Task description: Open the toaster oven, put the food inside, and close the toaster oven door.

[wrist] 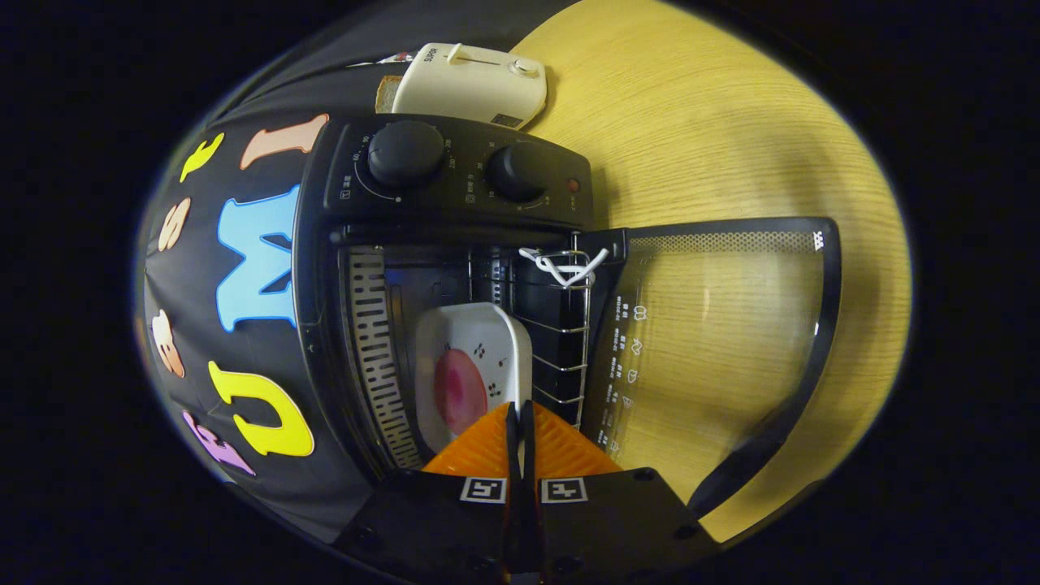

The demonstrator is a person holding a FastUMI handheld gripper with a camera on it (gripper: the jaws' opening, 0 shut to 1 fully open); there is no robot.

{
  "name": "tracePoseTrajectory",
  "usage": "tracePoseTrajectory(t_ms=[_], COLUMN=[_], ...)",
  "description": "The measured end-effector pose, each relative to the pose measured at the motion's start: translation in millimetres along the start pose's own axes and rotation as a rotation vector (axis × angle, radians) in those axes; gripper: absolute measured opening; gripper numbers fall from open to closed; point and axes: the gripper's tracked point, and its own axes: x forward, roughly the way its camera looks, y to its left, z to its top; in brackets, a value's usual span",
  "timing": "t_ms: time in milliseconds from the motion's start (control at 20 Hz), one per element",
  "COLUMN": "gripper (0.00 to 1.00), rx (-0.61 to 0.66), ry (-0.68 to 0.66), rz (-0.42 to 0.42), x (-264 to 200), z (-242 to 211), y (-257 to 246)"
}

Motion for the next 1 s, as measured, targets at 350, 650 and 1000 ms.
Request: tracePoseTrajectory(t_ms=[350, 650, 1000], gripper=[0.07, 0.56, 0.97], rx=[-0.026, -0.098, -0.431], ry=[-0.010, 0.099, 0.144], rz=[0.004, 0.107, 0.104], x=[2, -19, -60], z=[-11, -40, -55], y=[2, 16, -1])
